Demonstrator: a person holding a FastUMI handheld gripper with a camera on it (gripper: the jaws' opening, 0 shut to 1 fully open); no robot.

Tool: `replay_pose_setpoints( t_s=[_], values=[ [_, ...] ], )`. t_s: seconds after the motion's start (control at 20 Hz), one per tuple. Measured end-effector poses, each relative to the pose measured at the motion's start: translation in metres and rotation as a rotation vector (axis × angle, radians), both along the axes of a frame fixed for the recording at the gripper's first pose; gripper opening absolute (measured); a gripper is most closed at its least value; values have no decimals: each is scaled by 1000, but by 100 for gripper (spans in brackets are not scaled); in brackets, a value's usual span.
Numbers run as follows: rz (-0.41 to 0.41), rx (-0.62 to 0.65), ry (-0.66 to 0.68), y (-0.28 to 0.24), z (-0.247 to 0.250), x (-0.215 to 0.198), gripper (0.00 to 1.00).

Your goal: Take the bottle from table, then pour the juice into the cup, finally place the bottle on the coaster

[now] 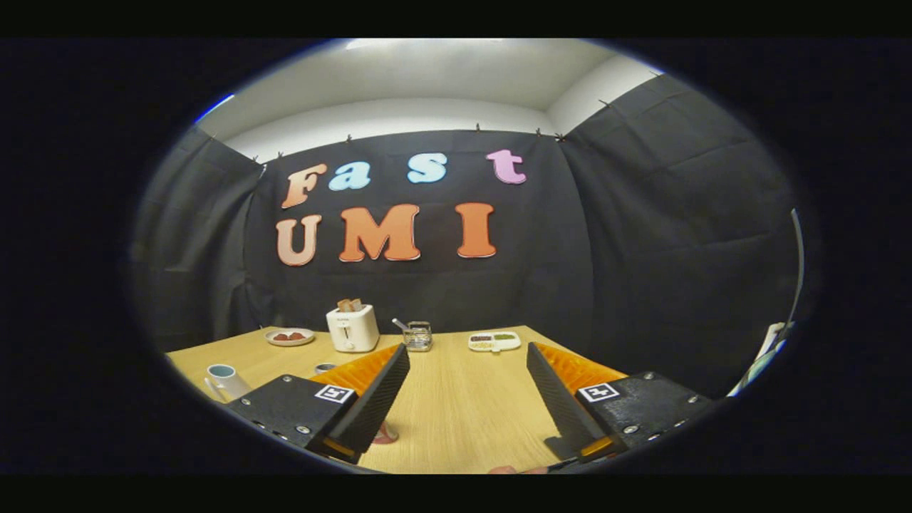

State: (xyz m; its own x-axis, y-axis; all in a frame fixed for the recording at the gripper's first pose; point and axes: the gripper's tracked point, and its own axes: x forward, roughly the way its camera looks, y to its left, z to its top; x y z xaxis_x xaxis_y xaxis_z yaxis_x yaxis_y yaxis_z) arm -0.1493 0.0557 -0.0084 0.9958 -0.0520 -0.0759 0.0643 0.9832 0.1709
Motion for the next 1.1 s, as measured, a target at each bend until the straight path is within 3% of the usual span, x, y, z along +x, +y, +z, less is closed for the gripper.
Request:
replay_pose_setpoints(
  t_s=[0.25, 0.45, 1.1],
  values=[
    [11, 60, 57, 28, -11, -31, 98],
    [26, 19, 62, 44, -12, -40, 98],
    [182, 2, 113, 110, -18, -42, 98]
  ],
)
